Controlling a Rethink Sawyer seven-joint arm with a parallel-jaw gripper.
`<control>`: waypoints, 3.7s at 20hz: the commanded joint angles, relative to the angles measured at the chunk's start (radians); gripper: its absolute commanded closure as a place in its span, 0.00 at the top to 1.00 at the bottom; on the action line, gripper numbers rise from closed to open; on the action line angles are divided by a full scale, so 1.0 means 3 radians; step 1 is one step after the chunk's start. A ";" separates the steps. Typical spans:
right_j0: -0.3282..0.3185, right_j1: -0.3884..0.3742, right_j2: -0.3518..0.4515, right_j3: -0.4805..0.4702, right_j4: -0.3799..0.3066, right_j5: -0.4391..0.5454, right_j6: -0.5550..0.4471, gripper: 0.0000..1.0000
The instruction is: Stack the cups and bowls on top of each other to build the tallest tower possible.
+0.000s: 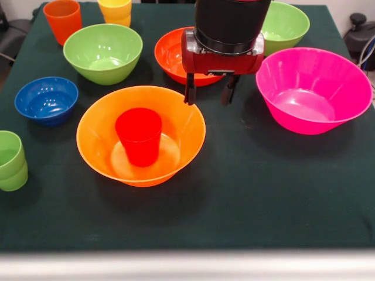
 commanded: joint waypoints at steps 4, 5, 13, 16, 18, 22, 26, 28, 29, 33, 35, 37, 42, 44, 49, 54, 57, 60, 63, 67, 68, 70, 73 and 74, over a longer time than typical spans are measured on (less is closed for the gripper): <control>0.0033 0.0048 0.0062 0.0381 0.0009 0.0227 0.0111 1.00; 0.0034 0.0043 0.0056 0.0382 0.0004 0.0236 0.0109 1.00; 0.0009 0.0046 -0.0023 0.0344 -0.0096 0.0287 -0.0018 1.00; -0.0032 0.0043 -0.0049 0.0362 -0.0139 0.0268 -0.0108 1.00; -0.0070 0.0058 -0.0054 0.0345 -0.0165 0.0258 -0.0178 1.00; -0.0150 0.0041 -0.0060 0.0336 -0.0197 0.0296 -0.0316 1.00; -0.0238 -0.0051 -0.0061 0.0420 -0.0209 0.0323 -0.0452 1.00; -0.0277 -0.0087 -0.0061 0.0460 -0.0225 0.0319 -0.0518 1.00; -0.0304 -0.0098 -0.0060 0.0468 -0.0235 0.0319 -0.0559 1.00; -0.0380 -0.0149 -0.0050 0.0487 -0.0274 0.0350 -0.0701 1.00; -0.0424 -0.0129 -0.0027 0.0448 -0.0299 0.0380 -0.0770 1.00; -0.0472 -0.0144 -0.0009 0.0452 -0.0327 0.0394 -0.0833 1.00; -0.0558 -0.0074 0.0056 0.0338 -0.0405 0.0444 -0.0969 1.00; -0.0593 0.0013 0.0094 0.0198 -0.0439 0.0490 -0.1041 1.00; -0.0697 0.0113 0.0180 0.0096 -0.0537 0.0453 -0.1184 1.00; -0.0777 0.0132 0.0249 0.0119 -0.0559 0.0390 -0.1238 1.00; -0.0828 0.0177 0.0289 0.0081 -0.0586 0.0368 -0.1297 1.00; -0.0871 0.0205 0.0317 0.0049 -0.0623 0.0362 -0.1354 1.00; -0.0927 0.0222 0.0344 0.0051 -0.0646 0.0342 -0.1404 1.00; -0.0990 0.0272 0.0391 0.0054 -0.0658 0.0275 -0.1423 1.00; -0.0999 0.0294 0.0403 0.0035 -0.0661 0.0269 -0.1423 1.00; -0.1004 0.0317 0.0416 0.0011 -0.0674 0.0262 -0.1420 1.00; -0.1010 0.0336 0.0422 0.0002 -0.0697 0.0239 -0.1425 1.00; -0.1015 0.0339 0.0424 0.0011 -0.0703 0.0223 -0.1428 1.00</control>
